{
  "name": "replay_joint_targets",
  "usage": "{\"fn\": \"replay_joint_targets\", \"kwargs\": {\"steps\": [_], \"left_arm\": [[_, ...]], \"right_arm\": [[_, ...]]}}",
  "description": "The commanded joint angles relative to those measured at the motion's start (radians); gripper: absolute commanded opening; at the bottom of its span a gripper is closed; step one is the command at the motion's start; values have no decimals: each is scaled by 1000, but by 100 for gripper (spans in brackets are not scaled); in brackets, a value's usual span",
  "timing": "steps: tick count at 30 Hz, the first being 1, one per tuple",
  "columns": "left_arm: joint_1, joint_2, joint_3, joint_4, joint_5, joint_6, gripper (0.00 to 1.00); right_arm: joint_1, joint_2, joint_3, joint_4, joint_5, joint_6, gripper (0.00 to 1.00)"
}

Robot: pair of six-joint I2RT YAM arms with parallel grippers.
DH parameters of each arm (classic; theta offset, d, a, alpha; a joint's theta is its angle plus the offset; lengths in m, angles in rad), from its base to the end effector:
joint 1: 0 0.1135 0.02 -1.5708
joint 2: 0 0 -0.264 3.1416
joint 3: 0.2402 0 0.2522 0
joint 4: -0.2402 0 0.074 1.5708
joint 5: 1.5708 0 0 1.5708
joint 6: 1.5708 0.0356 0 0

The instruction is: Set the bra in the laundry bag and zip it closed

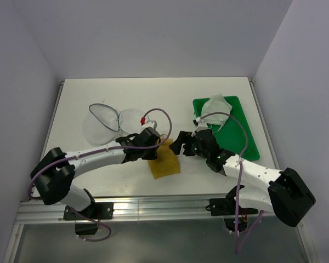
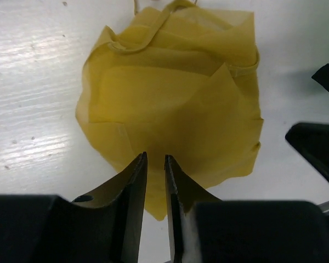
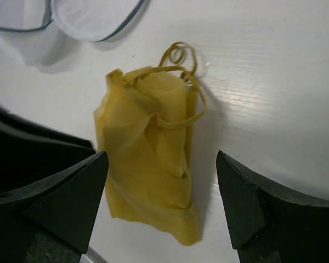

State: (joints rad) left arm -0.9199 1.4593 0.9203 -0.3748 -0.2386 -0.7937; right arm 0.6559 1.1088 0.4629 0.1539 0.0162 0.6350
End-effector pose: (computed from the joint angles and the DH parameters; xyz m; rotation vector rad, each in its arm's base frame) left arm 0.1872 -0.2320 0.2156 0.0557 2.5025 -0.4479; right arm 0.1831 0.1402 0.1985 -0.0121 2.1560 0.7624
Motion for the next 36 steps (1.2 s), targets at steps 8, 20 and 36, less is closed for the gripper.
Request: {"fn": "replay_joint_targets", "kwargs": {"steps": [8, 20, 36], "left_arm": [[-2, 215, 68, 105, 65, 25, 26], [7, 296, 132, 68, 39, 21, 25], [10, 264, 157, 56, 39, 37, 25]], "right_arm": [[-29, 189, -17, 259, -228, -1, 89], [-29, 342, -43, 354, -228, 6, 87], [-29, 405, -58, 431, -207, 72, 10]]}}
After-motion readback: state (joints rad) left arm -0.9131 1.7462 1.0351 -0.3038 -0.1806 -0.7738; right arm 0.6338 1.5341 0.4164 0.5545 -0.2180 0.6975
